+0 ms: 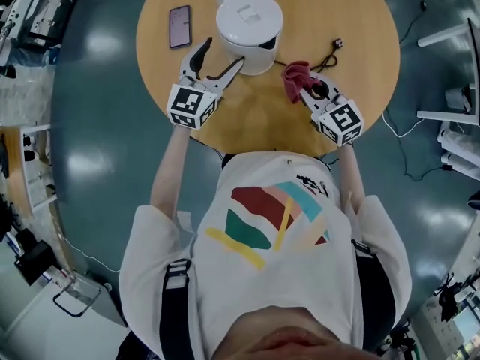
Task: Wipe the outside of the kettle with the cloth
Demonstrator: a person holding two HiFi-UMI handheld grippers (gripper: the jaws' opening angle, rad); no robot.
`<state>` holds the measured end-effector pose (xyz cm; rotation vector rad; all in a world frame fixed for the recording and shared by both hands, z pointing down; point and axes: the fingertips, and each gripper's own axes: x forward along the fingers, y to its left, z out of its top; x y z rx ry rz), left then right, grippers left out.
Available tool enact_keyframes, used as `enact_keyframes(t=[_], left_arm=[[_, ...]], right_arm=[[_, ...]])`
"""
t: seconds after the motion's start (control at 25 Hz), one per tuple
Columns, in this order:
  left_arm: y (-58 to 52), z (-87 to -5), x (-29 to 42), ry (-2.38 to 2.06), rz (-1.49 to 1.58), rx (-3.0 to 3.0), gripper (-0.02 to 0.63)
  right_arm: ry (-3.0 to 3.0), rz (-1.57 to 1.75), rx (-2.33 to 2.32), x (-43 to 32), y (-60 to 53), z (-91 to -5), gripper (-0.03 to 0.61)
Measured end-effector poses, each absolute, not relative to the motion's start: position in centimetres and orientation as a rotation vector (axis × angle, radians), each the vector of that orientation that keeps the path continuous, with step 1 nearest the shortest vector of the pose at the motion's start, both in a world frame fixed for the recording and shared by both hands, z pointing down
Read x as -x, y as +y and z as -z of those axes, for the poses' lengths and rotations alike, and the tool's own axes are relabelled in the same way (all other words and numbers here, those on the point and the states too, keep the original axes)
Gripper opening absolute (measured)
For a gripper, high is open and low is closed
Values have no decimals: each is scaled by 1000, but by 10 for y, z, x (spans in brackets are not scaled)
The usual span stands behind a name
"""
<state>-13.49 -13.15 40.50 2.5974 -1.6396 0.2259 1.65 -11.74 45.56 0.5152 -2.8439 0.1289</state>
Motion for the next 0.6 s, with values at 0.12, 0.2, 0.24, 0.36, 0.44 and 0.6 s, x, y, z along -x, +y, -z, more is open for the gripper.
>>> enact_keyframes(t=[0.12,0.2,0.24,0.36,0.44,0.6], left_arm=[[-135,-407,133,-1475,-170,-2646,393],[-137,-410,131,-1385,-158,-2674,393],[-139,-412,129,-1343,-167,-2687,393],[-141,-414,125,-1282,-178,-2689,392],[-140,-414,124,-1298,-157,-2671,391],[-137,-416,121,-1395,-141,-2637,391]], right_arm=[[-2840,-118,-519,-14,-117,-453,38],[-2835,-113,-520,-14,-120,-452,38],[-2833,-111,-520,-14,-121,-452,38],[-2825,-103,-532,-13,-122,-450,38],[-2818,-100,-550,-14,-123,-451,38],[-2808,-85,-559,-14,-123,-451,38]])
